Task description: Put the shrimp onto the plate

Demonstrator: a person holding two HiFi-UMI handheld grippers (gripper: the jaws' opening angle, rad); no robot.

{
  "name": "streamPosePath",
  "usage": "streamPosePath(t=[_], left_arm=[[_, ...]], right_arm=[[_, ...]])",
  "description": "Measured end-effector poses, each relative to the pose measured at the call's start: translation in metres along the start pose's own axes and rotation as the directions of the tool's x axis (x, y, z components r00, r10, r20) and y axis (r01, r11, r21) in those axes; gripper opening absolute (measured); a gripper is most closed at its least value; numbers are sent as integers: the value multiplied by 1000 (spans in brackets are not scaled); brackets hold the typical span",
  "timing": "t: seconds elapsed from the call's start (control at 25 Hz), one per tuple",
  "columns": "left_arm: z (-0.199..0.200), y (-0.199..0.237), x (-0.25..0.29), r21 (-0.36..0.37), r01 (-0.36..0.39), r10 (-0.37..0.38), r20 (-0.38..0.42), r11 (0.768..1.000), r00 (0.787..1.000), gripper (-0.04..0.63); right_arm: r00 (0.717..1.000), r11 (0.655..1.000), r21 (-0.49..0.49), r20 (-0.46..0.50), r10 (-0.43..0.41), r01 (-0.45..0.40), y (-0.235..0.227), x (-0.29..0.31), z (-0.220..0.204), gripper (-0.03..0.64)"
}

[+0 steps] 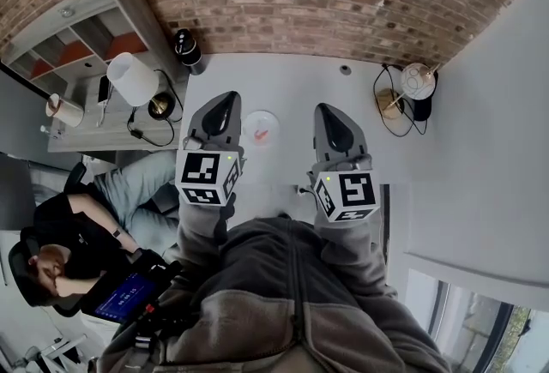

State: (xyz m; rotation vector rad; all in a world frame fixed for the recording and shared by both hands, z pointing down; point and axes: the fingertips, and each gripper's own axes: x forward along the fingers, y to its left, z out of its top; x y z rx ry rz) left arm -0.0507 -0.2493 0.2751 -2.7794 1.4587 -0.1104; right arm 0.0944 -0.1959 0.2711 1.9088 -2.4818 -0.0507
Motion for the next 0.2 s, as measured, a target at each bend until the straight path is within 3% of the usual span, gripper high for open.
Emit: streamPosePath(t=[0.2], left_arm=[[-5, 0, 0, 0, -1, 1, -9, 1000, 1000, 5]], right_arm=[[1000, 1000, 4, 3, -2, 2, 0, 1, -3, 0]])
